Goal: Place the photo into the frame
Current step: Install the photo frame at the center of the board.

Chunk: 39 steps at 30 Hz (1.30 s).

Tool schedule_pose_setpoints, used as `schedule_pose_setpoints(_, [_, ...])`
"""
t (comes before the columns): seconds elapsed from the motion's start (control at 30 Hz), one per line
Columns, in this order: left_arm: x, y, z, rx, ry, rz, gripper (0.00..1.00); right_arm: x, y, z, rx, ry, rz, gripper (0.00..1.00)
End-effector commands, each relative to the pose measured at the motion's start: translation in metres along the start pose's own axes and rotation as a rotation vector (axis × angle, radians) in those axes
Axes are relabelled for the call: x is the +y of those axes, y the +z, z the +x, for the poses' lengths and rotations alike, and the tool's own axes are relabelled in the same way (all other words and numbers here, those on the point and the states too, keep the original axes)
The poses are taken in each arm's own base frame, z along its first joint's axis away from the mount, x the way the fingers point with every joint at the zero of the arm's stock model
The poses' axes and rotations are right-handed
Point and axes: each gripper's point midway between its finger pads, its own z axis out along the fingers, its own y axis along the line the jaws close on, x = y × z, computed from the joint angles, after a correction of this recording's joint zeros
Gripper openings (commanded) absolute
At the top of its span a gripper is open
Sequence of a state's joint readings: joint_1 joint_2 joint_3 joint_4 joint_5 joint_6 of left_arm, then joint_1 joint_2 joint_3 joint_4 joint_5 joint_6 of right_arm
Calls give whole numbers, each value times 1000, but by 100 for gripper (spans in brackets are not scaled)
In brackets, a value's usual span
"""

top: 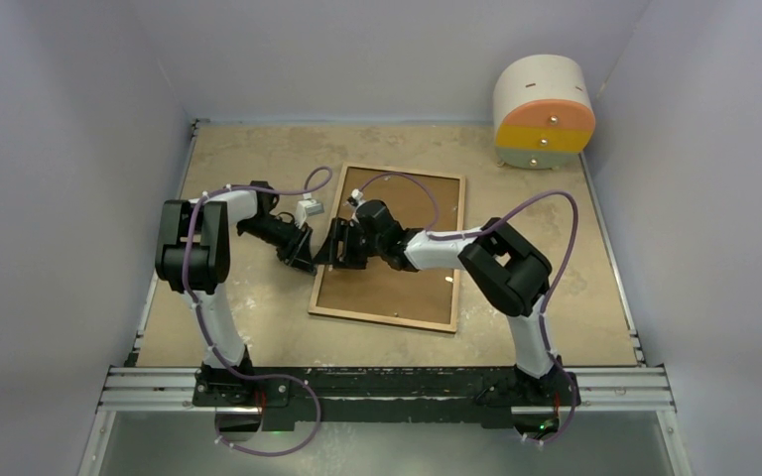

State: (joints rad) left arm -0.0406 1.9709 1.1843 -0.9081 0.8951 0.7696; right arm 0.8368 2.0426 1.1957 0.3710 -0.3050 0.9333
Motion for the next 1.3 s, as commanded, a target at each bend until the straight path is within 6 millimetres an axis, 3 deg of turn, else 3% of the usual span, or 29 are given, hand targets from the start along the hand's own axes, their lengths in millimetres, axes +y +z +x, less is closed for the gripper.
schedule_pose_setpoints(0.0, [-2,3,4,6,33,7,28,-5,9,-2,5,-16,12,67])
schedule_pose_setpoints(0.8, [-3,1,2,2,41,5,27,6,14,21,144,13,-86,63])
schedule_pose_setpoints(1.27, [-3,-1,1,4,49,-4,27,-1,-15,-39,-6,-52,-28,70])
